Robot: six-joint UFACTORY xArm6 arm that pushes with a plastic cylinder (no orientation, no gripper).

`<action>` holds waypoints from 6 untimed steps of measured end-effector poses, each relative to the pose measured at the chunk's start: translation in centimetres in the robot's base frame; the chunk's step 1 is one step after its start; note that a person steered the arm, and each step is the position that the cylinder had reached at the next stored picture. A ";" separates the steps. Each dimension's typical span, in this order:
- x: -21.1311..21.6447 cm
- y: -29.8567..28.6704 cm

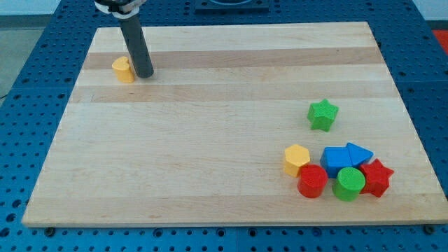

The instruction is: Keep yellow heart at top left corner of the board

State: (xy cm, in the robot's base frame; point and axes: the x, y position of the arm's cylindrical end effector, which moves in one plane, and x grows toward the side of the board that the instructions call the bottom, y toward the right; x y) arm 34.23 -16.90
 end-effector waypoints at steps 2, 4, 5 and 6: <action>-2.5 -4.6; 0.9 -4.8; 3.3 -5.5; 1.7 -9.4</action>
State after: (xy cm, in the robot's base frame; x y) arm 35.97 -26.31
